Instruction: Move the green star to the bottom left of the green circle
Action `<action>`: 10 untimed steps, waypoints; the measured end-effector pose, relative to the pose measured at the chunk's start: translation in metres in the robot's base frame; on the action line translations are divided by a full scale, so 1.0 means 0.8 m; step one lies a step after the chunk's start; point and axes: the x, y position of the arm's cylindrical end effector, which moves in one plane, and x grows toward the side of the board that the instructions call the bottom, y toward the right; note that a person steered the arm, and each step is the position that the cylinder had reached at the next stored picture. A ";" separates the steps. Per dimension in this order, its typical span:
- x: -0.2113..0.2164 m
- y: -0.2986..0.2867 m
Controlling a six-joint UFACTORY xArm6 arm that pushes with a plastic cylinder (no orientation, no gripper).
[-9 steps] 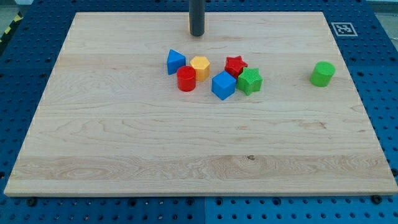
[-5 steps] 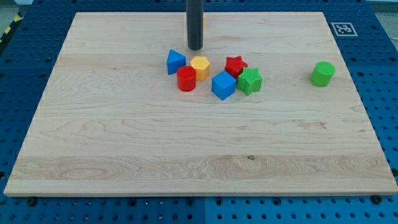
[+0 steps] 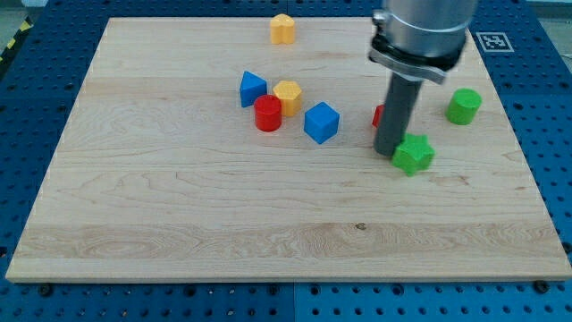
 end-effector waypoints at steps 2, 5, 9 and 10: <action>0.043 0.062; 0.022 0.054; 0.061 0.142; 0.077 0.142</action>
